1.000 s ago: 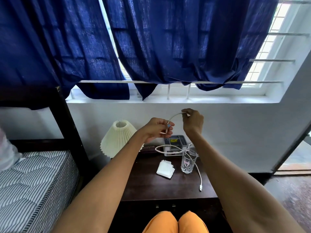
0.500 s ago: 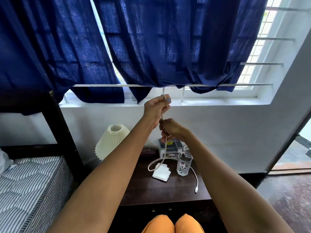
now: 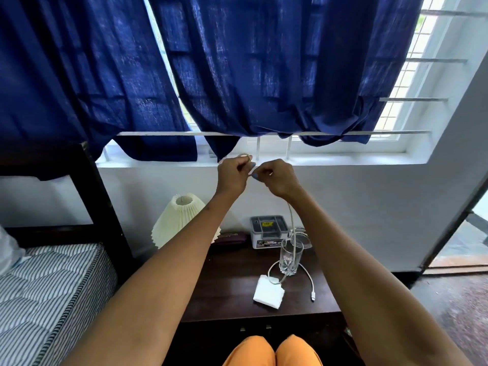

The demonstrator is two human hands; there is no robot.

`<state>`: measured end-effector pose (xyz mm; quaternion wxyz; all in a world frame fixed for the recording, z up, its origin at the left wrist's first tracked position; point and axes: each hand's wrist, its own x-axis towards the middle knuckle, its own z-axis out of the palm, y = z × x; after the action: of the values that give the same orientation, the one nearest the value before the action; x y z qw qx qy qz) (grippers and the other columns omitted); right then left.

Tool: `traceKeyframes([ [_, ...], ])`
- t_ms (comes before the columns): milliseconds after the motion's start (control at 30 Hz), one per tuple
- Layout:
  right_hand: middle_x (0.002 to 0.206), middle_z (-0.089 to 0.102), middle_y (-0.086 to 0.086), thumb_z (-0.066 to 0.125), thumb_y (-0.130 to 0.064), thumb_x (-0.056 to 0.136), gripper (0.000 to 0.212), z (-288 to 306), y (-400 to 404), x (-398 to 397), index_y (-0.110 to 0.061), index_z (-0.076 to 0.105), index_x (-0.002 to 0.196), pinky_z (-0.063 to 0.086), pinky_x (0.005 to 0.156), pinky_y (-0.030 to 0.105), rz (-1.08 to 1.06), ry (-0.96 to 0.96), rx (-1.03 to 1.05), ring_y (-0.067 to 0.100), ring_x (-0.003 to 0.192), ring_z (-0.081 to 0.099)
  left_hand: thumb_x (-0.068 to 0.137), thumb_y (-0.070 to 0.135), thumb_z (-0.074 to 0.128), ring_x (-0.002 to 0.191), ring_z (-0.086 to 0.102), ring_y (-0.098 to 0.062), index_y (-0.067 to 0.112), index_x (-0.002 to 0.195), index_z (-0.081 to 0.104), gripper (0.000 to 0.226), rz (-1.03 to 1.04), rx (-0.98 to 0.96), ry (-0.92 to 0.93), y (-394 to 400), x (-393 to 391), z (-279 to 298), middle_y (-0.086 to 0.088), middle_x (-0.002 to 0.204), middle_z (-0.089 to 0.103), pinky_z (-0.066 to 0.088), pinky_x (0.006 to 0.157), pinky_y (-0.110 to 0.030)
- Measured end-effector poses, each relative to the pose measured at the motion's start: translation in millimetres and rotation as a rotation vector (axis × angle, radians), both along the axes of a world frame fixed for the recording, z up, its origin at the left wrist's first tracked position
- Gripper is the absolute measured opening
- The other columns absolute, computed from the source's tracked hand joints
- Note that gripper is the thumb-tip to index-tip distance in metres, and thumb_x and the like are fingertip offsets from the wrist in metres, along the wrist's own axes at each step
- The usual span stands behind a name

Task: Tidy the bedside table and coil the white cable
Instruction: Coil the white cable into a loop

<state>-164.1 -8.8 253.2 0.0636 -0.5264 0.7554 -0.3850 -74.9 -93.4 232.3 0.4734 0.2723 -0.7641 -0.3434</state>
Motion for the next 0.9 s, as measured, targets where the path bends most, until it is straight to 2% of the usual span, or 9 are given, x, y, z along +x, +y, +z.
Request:
traceKeyframes([
  [33, 0.096, 0.073, 0.012, 0.063, -0.015, 0.088, 0.019, -0.9, -0.9, -0.5, -0.004, 0.074, 0.097, 0.041, 0.077, 0.028, -0.016, 0.021, -0.041, 0.023, 0.085, 0.061, 0.091, 0.007, 0.057, 0.082, 0.055, -0.017, -0.012, 0.095, 0.067, 0.022, -0.019, -0.03, -0.028, 0.5, 0.2, 1.6, -0.013, 0.083, 0.063, 0.05, 0.076, -0.022],
  [100, 0.094, 0.074, 0.014, 0.066, -0.016, 0.086, 0.017, -1.0, -2.7, -1.4, -0.003, 0.075, 0.094, 0.046, 0.08, 0.033, -0.042, 0.034, -0.116, 0.026, 0.088, 0.064, 0.093, 0.007, 0.052, 0.08, 0.054, -0.019, -0.012, 0.094, 0.066, 0.024, -0.034, -0.085, -0.092, 0.3, -0.5, 4.0, -0.021, 0.085, 0.065, 0.049, 0.074, -0.027],
  [233, 0.09, 0.073, 0.01, 0.071, -0.014, 0.081, 0.013, 7.8, -4.8, -6.1, -0.003, 0.073, 0.086, 0.046, 0.074, 0.028, -0.091, 0.09, -0.208, 0.018, 0.078, 0.06, 0.095, 0.002, 0.043, 0.077, 0.054, -0.02, -0.011, 0.091, 0.065, 0.027, -0.099, -0.034, -0.202, -1.9, -4.4, 8.6, -0.026, 0.088, 0.066, 0.048, 0.078, -0.034],
  [367, 0.094, 0.074, 0.011, 0.064, -0.006, 0.084, 0.014, 21.8, -5.5, -10.9, -0.004, 0.075, 0.092, 0.045, 0.08, 0.029, -0.006, 0.245, -0.203, 0.025, 0.088, 0.064, 0.097, 0.009, 0.041, 0.078, 0.056, -0.019, -0.005, 0.099, 0.067, 0.029, -0.125, 0.087, -0.192, -2.8, -5.5, 18.5, -0.01, 0.083, 0.062, 0.049, 0.081, -0.034],
  [467, 0.101, 0.073, 0.01, 0.06, -0.002, 0.086, 0.018, 29.7, -4.6, -15.4, -0.005, 0.074, 0.098, 0.042, 0.078, 0.019, 0.031, 0.292, -0.223, 0.024, 0.093, 0.065, 0.098, 0.012, 0.04, 0.077, 0.058, -0.015, -0.001, 0.11, 0.064, 0.03, -0.169, 0.205, -0.143, -0.6, -5.1, 26.1, -0.005, 0.082, 0.061, 0.05, 0.084, -0.03],
  [600, 0.101, 0.073, 0.011, 0.057, 0.003, 0.088, 0.021, 31.9, -8.2, -19.9, -0.004, 0.074, 0.098, 0.042, 0.075, 0.009, 0.072, 0.293, -0.246, 0.023, 0.093, 0.066, 0.096, 0.017, 0.043, 0.07, 0.055, -0.011, 0.002, 0.105, 0.062, 0.026, -0.19, 0.426, -0.101, 4.3, -9.7, 33.0, -0.002, 0.077, 0.057, 0.051, 0.077, -0.025],
  [667, 0.1, 0.073, 0.011, 0.058, 0.001, 0.087, 0.019, 31.0, -10.3, -22.2, -0.003, 0.073, 0.098, 0.049, 0.081, 0.021, 0.075, 0.259, -0.248, 0.023, 0.094, 0.066, 0.095, 0.02, 0.043, 0.069, 0.055, -0.014, 0.0, 0.106, 0.062, 0.03, -0.201, 0.478, -0.123, 6.2, -10.3, 34.0, -0.003, 0.077, 0.057, 0.052, 0.083, -0.031],
  [733, 0.092, 0.072, 0.01, 0.067, -0.005, 0.083, 0.011, 32.0, -8.1, -25.8, -0.003, 0.071, 0.093, 0.052, 0.079, 0.028, 0.028, 0.154, -0.275, 0.02, 0.085, 0.066, 0.098, 0.017, 0.04, 0.068, 0.053, -0.014, -0.002, 0.109, 0.064, 0.032, -0.237, 0.486, -0.146, 8.0, -8.1, 33.6, -0.004, 0.075, 0.054, 0.051, 0.088, -0.034],
  [900, 0.071, 0.066, 0.003, 0.075, -0.014, 0.078, 0.011, 37.6, 4.4, -41.4, -0.007, 0.069, 0.084, 0.046, 0.054, 0.016, -0.024, -0.127, -0.32, 0.009, 0.055, 0.057, 0.099, 0.01, 0.04, 0.066, 0.046, -0.014, -0.005, 0.106, 0.063, 0.028, -0.487, 0.618, -0.02, 15.2, -2.1, 46.4, -0.006, 0.073, 0.046, 0.05, 0.075, -0.028],
])
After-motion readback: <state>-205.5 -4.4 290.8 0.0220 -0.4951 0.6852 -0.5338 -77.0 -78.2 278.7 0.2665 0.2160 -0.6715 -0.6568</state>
